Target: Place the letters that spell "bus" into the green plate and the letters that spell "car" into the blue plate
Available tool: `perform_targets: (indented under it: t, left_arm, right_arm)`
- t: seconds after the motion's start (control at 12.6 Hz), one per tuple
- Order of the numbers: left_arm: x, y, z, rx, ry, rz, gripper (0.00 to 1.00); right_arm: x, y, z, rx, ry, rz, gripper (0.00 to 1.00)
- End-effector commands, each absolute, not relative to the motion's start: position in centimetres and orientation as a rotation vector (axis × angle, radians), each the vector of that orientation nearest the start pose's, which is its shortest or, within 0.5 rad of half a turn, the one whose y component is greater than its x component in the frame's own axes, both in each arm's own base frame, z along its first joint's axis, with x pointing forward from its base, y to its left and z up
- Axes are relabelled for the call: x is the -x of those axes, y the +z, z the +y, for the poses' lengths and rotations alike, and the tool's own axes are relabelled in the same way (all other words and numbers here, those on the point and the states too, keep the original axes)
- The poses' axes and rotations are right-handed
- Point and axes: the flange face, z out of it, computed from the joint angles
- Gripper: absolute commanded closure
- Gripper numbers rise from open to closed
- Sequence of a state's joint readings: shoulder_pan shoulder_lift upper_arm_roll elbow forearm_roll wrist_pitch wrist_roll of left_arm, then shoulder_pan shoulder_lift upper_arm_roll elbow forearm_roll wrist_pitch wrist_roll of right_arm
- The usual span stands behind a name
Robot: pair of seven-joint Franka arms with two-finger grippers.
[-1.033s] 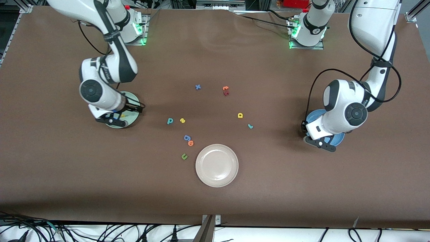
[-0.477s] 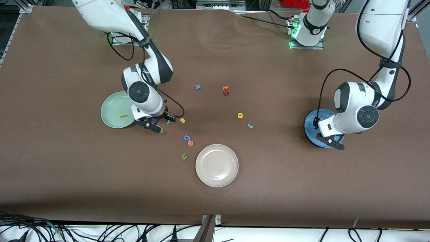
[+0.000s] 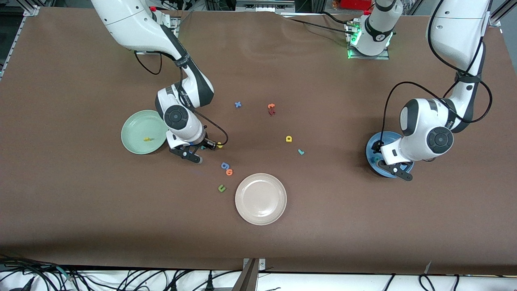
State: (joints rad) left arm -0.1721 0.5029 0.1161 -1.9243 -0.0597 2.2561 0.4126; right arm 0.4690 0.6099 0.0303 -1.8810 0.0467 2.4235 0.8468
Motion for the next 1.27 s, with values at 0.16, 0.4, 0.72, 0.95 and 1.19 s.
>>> perform_targets:
  t: [0.16, 0.4, 0.72, 0.95, 1.19]
  left_arm:
    - [-59.4, 22.5, -14.6, 3.116, 0.243, 0.361, 0.18]
    - [-58.9, 23.8, -20.5, 3.160, 0.211, 0.041, 0.18]
    - [-58.0, 24.5, -26.1, 3.142, 0.203, -0.479, 0.19]
    - [-57.4, 23.9, -29.7, 3.073, 0.208, -0.782, 0.19]
    - [-56.8, 23.4, -32.6, 3.037, 0.191, -0.966, 0.22]
  right_arm:
    - [-55.3, 17.6, 30.1, 3.087, 0.135, 0.607, 0.76]
    - [-56.3, 20.3, 27.6, 3.136, 0.172, 0.527, 0.77]
    - [-56.9, 22.9, 18.9, 3.239, 0.388, 0.367, 0.76]
    - [-54.2, 21.7, 14.4, 3.246, 0.507, 0.365, 0.66]
    - [-54.4, 21.9, 13.8, 3.246, 0.522, 0.387, 0.00]
